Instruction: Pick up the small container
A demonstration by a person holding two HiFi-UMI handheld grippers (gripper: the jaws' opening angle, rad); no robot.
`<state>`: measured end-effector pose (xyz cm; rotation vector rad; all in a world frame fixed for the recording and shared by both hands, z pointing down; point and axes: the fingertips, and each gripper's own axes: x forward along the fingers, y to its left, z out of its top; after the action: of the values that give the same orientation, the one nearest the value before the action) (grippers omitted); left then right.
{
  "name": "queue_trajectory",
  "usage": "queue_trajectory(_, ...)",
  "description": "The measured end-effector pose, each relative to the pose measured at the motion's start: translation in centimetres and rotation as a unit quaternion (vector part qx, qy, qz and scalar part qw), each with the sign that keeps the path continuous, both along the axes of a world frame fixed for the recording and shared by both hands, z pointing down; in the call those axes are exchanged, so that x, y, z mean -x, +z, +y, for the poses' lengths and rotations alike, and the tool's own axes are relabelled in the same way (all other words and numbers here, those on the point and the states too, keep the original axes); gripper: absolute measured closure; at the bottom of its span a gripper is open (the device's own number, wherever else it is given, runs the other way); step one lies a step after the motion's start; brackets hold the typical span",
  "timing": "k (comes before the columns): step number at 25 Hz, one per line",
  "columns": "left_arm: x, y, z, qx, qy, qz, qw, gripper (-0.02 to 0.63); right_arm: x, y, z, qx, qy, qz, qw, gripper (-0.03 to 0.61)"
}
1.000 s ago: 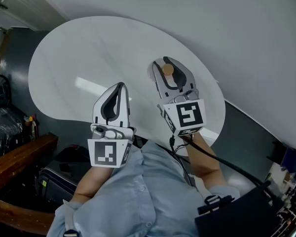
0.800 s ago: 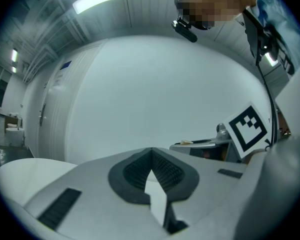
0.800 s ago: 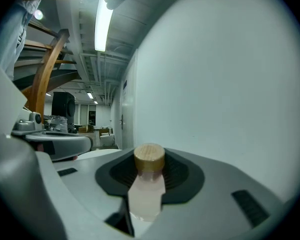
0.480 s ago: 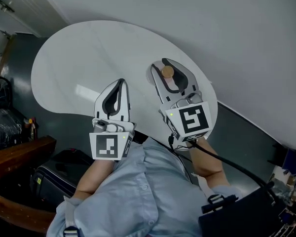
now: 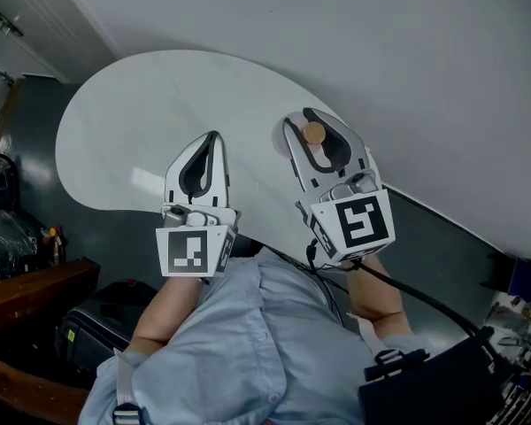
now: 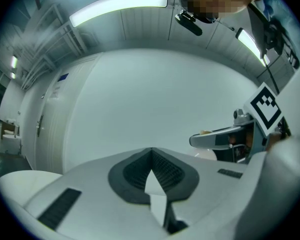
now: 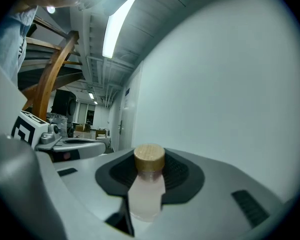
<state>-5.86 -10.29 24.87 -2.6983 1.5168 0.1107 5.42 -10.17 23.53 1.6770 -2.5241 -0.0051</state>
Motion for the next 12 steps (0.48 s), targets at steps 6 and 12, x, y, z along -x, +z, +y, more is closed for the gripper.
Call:
queue_trajectory(6,2.1,-2.1,-1.4,-0.014,0.002,0.005,0.9999,0.615,1.1,-0.2,0.6,0.000,0.028,-0.013,1.000,0.466)
queue_trajectory(12,2.6,-3.2,-1.4,-0.034,0.024,0.001,0.9992,0.615,2.0,-0.3,1.0,-0.005,0.046,-0.019,0.999,0.466)
